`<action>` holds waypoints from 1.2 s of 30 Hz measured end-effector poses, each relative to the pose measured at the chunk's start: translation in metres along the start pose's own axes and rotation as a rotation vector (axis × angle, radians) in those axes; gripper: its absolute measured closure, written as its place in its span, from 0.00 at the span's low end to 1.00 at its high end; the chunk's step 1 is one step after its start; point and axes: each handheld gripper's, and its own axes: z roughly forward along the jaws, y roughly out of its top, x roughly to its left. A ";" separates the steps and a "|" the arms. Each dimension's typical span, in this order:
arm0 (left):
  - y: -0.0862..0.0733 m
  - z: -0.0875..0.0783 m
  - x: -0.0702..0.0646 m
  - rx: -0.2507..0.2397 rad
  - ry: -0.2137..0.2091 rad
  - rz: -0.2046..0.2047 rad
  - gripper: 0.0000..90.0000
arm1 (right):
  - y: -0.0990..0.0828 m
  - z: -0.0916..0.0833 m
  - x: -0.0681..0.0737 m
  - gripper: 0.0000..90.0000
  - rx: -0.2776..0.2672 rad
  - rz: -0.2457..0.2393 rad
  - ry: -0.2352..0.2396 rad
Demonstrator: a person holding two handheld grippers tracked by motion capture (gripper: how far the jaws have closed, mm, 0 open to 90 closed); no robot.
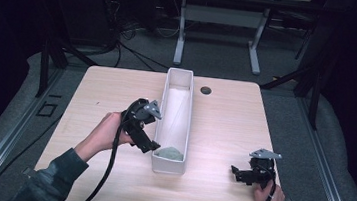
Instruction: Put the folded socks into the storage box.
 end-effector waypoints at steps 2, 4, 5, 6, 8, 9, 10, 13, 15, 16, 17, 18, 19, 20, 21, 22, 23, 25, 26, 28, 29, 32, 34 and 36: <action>-0.004 -0.006 0.001 -0.014 0.010 -0.011 0.00 | 0.000 0.000 0.000 0.00 -0.001 0.001 0.003; -0.010 -0.011 0.001 -0.037 0.022 -0.025 0.00 | 0.000 0.000 0.000 0.00 -0.002 0.000 0.000; -0.012 -0.014 0.002 -0.046 0.027 -0.031 0.00 | 0.000 0.000 0.000 0.00 -0.003 0.000 0.002; -0.015 -0.017 0.002 -0.053 0.033 -0.033 0.00 | 0.000 0.000 0.000 0.00 0.001 -0.001 0.001; -0.021 -0.022 0.003 -0.070 0.050 -0.051 0.00 | 0.000 0.000 0.000 0.00 -0.001 0.001 0.001; -0.024 -0.025 0.003 -0.081 0.056 -0.060 0.00 | 0.000 0.000 0.000 0.00 -0.001 -0.002 0.001; -0.029 -0.027 0.004 -0.091 0.064 -0.070 0.00 | 0.000 0.000 0.000 0.00 0.000 0.000 0.000; -0.039 -0.031 0.004 -0.112 0.078 -0.089 0.00 | 0.000 0.000 0.000 0.00 -0.003 0.000 0.002; -0.047 -0.033 0.005 -0.125 0.089 -0.103 0.00 | 0.000 0.000 0.000 0.00 -0.002 0.001 0.002; -0.051 -0.034 0.005 -0.133 0.096 -0.111 0.00 | 0.000 0.000 0.000 0.00 -0.002 0.001 0.002; -0.055 -0.034 0.005 -0.141 0.102 -0.122 0.00 | 0.000 0.000 0.000 0.00 -0.001 0.001 0.002; -0.059 -0.035 0.005 -0.146 0.111 -0.128 0.00 | 0.000 0.000 0.000 0.00 -0.001 0.000 0.000; -0.065 -0.037 0.005 -0.156 0.120 -0.137 0.00 | 0.000 0.000 0.000 0.00 -0.003 0.000 0.002; -0.068 -0.037 0.005 -0.166 0.126 -0.147 0.00 | 0.000 0.000 0.000 0.00 -0.001 0.001 0.002; -0.074 -0.038 0.005 -0.177 0.130 -0.161 0.00 | 0.000 0.000 0.000 0.00 -0.002 0.001 0.003; -0.078 -0.039 0.006 -0.183 0.135 -0.168 0.00 | 0.000 0.000 0.000 0.00 -0.003 0.000 0.002; -0.083 -0.039 0.006 -0.190 0.146 -0.177 0.00 | 0.000 0.000 0.000 0.00 -0.002 -0.001 0.000; -0.092 -0.039 0.006 -0.202 0.162 -0.195 0.00 | 0.000 0.000 0.000 0.00 0.000 0.000 0.001; -0.097 -0.039 0.006 -0.208 0.169 -0.203 0.00 | 0.000 0.000 0.000 0.00 -0.003 -0.001 0.002; -0.107 -0.039 0.005 -0.214 0.188 -0.217 0.00 | 0.000 0.000 0.000 0.00 -0.002 -0.001 0.000; -0.112 -0.038 0.005 -0.218 0.193 -0.227 0.00 | 0.000 0.000 0.000 0.00 -0.002 -0.001 0.000; -0.128 -0.036 0.003 -0.240 0.212 -0.258 0.00 | 0.000 0.000 0.000 0.00 -0.003 0.000 0.003; -0.139 -0.035 0.003 -0.254 0.227 -0.280 0.00 | 0.000 0.000 0.000 0.00 -0.003 0.000 0.003; -0.150 -0.034 0.001 -0.256 0.256 -0.308 0.00 | 0.000 0.000 0.000 0.00 -0.002 0.001 0.004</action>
